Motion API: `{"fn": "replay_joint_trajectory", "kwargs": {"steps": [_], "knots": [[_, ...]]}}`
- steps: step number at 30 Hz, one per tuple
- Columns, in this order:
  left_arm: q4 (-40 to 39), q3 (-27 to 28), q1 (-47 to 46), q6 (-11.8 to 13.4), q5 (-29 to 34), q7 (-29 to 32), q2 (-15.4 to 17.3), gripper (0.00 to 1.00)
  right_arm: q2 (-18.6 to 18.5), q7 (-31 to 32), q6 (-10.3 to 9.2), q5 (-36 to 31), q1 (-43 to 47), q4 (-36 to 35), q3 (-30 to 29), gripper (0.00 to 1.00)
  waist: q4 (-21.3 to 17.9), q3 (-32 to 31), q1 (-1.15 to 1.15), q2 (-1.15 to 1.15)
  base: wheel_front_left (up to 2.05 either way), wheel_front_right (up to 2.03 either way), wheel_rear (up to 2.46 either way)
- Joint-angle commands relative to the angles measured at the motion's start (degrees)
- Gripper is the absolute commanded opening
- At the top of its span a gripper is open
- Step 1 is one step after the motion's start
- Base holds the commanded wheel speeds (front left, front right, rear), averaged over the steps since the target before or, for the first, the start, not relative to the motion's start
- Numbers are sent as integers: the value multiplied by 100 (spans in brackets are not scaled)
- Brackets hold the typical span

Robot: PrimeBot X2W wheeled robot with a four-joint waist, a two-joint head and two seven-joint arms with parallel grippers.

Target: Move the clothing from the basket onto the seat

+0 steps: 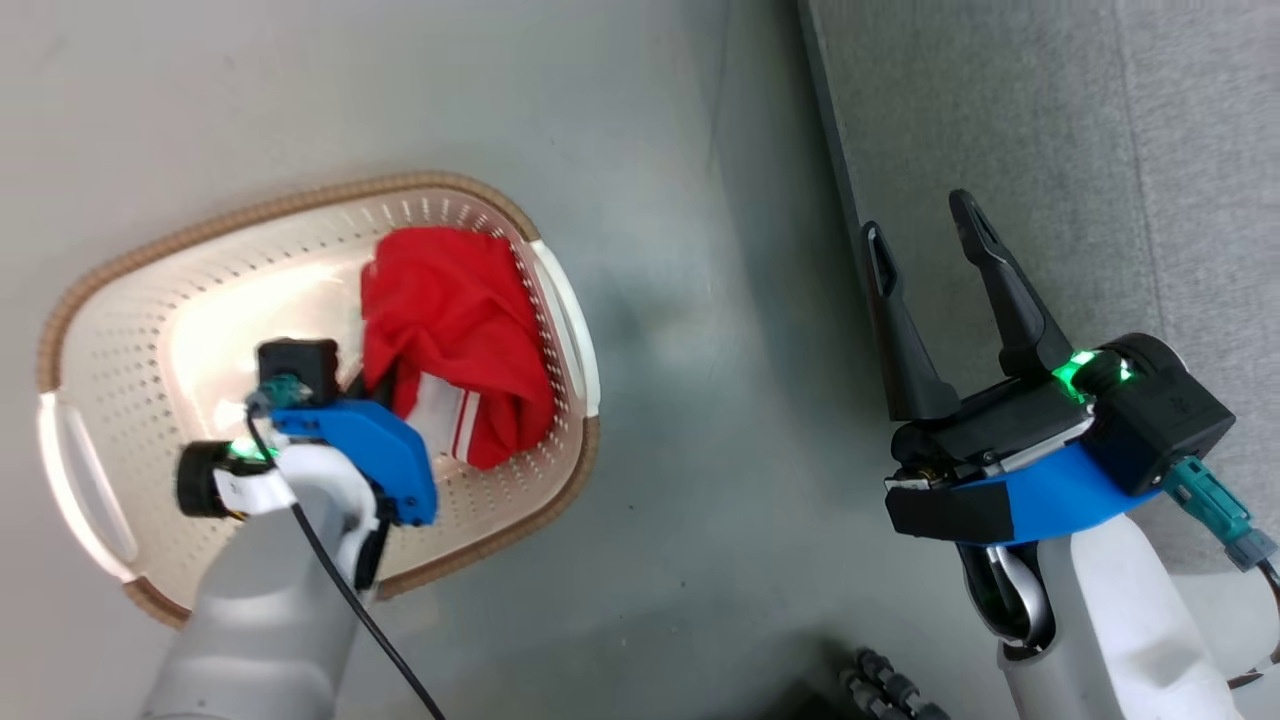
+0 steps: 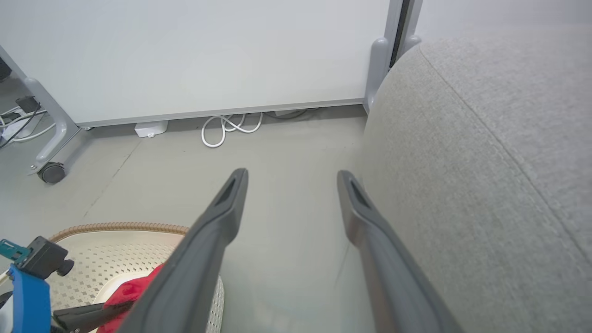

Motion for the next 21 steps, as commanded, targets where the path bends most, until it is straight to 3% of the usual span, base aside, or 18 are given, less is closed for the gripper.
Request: {"fn": "replay_joint_trajectory", "kwargs": {"steps": [1,13,21], "knots": [[-148,-100,152,-42,-102,-58,-104,0,4,9,1,-35,48,65,-61,100,171,-467,0,0,0,0,0],[-1005,-1051,1177,-29,-832,-117,-235,0,1,403,1,-177,835,320,-228,100,652,-2464,0,0,0,0,0],[-1620,-1742,1597,-30,-1309,-201,-233,0,1,689,1,-248,1312,267,-332,100,928,-3453,0,0,0,0,0]]}}
